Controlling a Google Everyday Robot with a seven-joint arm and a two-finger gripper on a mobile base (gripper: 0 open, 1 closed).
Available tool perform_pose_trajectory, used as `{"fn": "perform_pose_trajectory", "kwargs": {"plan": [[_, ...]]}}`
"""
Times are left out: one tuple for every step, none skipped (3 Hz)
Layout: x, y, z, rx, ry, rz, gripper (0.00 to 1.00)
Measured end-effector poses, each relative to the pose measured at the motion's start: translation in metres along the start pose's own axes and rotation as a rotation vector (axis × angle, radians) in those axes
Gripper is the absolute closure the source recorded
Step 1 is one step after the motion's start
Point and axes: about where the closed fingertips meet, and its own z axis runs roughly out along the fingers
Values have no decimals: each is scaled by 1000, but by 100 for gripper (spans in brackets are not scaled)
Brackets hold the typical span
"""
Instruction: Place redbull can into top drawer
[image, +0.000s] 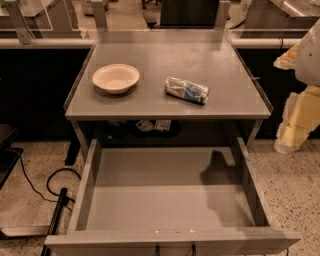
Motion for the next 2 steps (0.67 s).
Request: {"fn": "perform_pose_trajectory", "kwargs": {"plan": [[0, 0, 0, 0, 0, 0, 0], [-12, -27, 7, 50, 15, 34, 0]]}}
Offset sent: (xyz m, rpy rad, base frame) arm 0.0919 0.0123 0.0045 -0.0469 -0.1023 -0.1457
